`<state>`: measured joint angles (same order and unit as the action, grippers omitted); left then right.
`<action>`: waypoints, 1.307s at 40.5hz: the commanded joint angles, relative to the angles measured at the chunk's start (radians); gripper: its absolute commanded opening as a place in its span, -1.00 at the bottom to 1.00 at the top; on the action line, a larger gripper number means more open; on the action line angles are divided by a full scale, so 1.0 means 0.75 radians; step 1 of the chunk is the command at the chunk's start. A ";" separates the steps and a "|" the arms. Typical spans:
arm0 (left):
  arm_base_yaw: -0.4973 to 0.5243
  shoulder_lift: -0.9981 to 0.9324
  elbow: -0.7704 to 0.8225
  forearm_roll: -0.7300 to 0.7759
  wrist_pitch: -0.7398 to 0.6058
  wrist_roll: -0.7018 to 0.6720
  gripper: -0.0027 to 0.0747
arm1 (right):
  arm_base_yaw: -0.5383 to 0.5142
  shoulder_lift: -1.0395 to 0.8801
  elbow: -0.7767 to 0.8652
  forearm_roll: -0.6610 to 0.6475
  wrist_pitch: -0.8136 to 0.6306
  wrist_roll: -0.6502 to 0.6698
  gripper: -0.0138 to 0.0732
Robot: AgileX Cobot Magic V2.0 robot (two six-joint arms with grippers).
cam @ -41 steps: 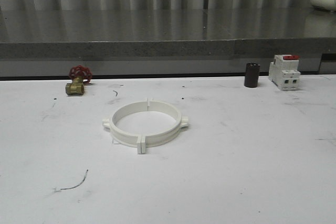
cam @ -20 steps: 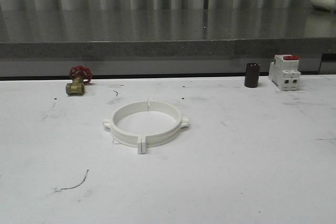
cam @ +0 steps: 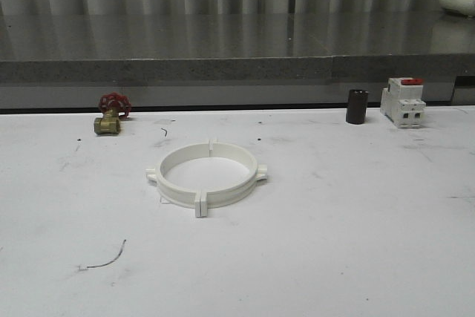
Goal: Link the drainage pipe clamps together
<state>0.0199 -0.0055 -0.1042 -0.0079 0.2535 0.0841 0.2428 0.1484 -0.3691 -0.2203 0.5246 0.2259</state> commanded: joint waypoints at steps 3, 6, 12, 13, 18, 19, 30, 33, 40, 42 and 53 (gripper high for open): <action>0.037 -0.027 0.060 -0.060 -0.189 0.003 -0.98 | -0.007 0.014 -0.028 -0.029 -0.109 -0.012 -0.95; 0.037 -0.027 0.111 -0.065 -0.233 0.003 -0.98 | -0.007 0.014 -0.028 -0.029 -0.109 -0.012 -0.95; 0.037 -0.027 0.150 -0.068 -0.287 0.003 -0.98 | -0.007 0.014 -0.028 -0.029 -0.109 -0.012 -0.95; 0.037 -0.027 0.150 -0.068 -0.291 0.003 -0.98 | -0.007 0.014 -0.028 -0.029 -0.109 -0.012 -0.95; 0.037 -0.027 0.150 -0.068 -0.293 0.003 -0.98 | -0.007 0.014 -0.028 -0.029 -0.109 -0.012 -0.95; 0.037 -0.027 0.150 -0.068 -0.293 0.003 -0.98 | -0.007 0.014 -0.028 -0.029 -0.109 -0.012 -0.95; 0.037 -0.027 0.150 -0.068 -0.293 0.003 -0.98 | -0.007 0.014 -0.028 -0.029 -0.109 -0.012 -0.95; 0.037 -0.027 0.150 -0.068 -0.293 0.003 -0.98 | -0.007 0.014 -0.028 -0.029 -0.109 -0.012 -0.95; 0.037 -0.027 0.150 -0.068 -0.293 0.003 -0.98 | -0.007 0.014 -0.028 -0.029 -0.109 -0.012 -0.95; 0.037 -0.027 0.150 -0.068 -0.293 0.003 -0.98 | -0.007 0.014 -0.028 -0.029 -0.109 -0.012 -0.95; 0.037 -0.027 0.150 -0.068 -0.293 0.003 -0.98 | -0.007 0.014 -0.028 -0.029 -0.109 -0.012 -0.95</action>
<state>0.0481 -0.0055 0.0056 -0.0484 0.1236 0.0857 0.2428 0.1484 -0.3691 -0.2203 0.5246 0.2259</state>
